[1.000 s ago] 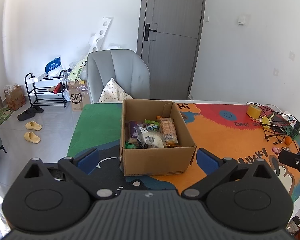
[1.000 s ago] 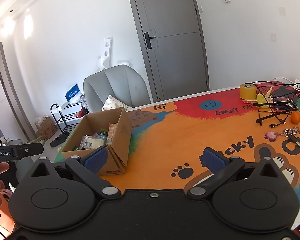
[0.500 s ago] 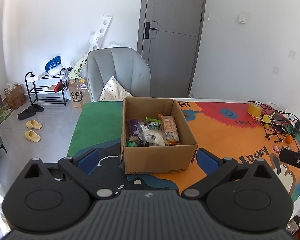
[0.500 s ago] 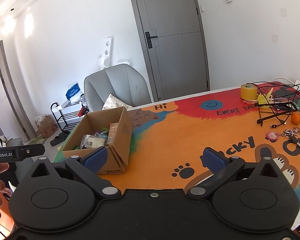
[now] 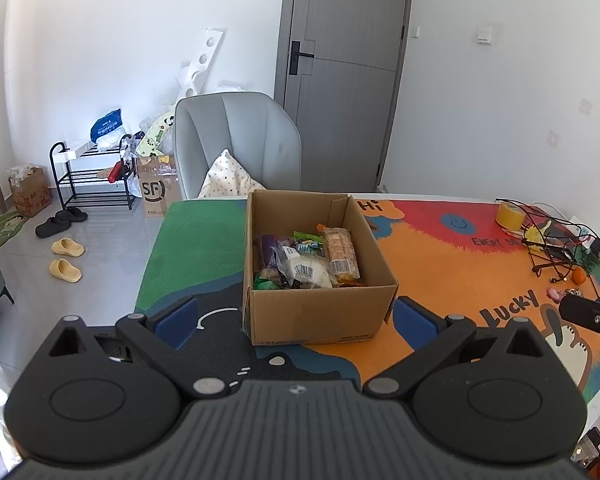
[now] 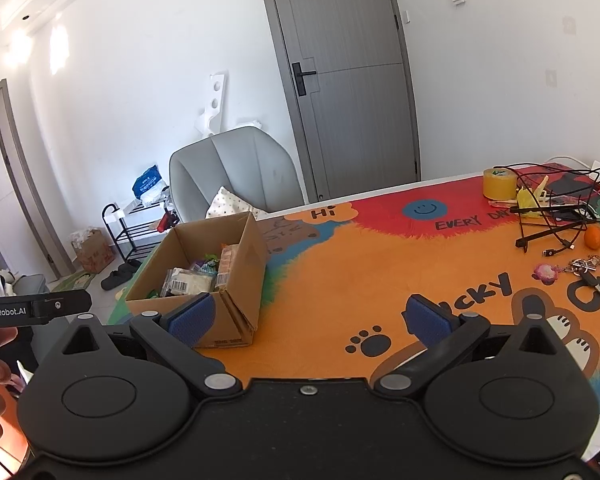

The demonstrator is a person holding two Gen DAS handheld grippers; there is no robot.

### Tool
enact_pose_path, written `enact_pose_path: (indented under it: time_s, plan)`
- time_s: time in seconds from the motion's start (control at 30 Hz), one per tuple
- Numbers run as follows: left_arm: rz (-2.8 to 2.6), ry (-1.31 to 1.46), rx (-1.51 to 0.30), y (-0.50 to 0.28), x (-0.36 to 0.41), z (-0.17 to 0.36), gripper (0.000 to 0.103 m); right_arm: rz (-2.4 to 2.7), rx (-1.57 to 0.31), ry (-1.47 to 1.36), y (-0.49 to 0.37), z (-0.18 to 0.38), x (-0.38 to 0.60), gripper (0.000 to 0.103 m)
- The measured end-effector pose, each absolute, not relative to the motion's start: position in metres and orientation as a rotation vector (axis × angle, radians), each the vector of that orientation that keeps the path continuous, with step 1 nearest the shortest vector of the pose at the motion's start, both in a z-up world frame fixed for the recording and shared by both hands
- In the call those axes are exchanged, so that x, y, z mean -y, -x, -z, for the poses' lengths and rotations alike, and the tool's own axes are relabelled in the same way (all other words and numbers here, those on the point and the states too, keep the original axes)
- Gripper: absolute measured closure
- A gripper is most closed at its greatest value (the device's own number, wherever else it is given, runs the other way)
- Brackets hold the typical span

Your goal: Organize snacks

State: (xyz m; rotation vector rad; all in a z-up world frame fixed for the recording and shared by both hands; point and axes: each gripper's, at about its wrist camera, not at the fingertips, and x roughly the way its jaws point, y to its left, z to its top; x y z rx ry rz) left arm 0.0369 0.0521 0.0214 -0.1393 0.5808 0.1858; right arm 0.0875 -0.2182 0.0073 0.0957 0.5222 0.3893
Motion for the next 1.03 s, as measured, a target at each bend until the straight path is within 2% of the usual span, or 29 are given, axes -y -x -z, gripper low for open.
enact_pose_path:
  time_s: [1.03]
  plan:
    - [-0.172,0.132,-0.597,-0.038,-0.0524,-0.0168,0.0,-0.397,-0.52,-0.075,-0.0866,-0.0062,0.2132,0.0]
